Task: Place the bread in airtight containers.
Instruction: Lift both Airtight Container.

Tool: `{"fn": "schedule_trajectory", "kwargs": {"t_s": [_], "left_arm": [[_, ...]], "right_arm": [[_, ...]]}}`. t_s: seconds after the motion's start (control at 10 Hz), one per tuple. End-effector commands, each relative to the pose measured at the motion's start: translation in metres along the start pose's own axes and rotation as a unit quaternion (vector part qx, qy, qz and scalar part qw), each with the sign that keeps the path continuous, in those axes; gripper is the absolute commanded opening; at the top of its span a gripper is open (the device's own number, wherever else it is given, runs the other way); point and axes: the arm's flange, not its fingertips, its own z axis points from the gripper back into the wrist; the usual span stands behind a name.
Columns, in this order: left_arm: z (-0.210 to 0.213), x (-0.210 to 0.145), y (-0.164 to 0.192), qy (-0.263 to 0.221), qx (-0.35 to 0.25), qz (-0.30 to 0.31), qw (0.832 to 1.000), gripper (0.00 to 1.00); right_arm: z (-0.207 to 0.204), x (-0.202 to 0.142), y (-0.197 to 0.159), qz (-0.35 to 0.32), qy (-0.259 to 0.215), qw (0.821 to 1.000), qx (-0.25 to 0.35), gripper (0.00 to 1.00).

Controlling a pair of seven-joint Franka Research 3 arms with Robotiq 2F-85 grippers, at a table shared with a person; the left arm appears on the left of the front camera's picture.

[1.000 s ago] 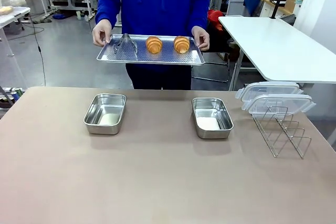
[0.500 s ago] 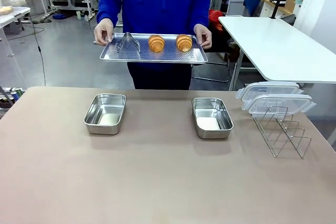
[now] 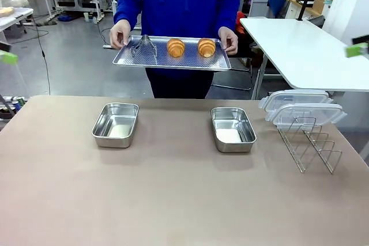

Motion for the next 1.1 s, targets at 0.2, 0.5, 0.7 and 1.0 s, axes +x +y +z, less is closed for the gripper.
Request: {"fn": "schedule_trajectory", "kwargs": {"t_s": [0.2,0.5,0.7,1.0], "left_arm": [[-0.072,0.046,0.028,0.155,0.111,0.173,0.966,1.0],[-0.111,0.058,0.043,0.231,0.175,0.212,0.933,1.0],[-0.125,0.05,0.05,0.25,0.158,0.213,0.931,1.0],[-0.119,0.037,0.045,0.229,0.195,0.204,0.932,1.0]], "right_arm": [[-0.109,0.051,0.031,-0.121,0.146,0.976,-0.107,1.0],[-0.164,0.046,0.032,-0.195,0.171,0.95,-0.176,1.0],[-0.16,0.03,0.035,-0.16,0.168,0.959,-0.164,1.0],[-0.16,0.03,0.035,-0.16,0.168,0.959,-0.164,1.0]]}}
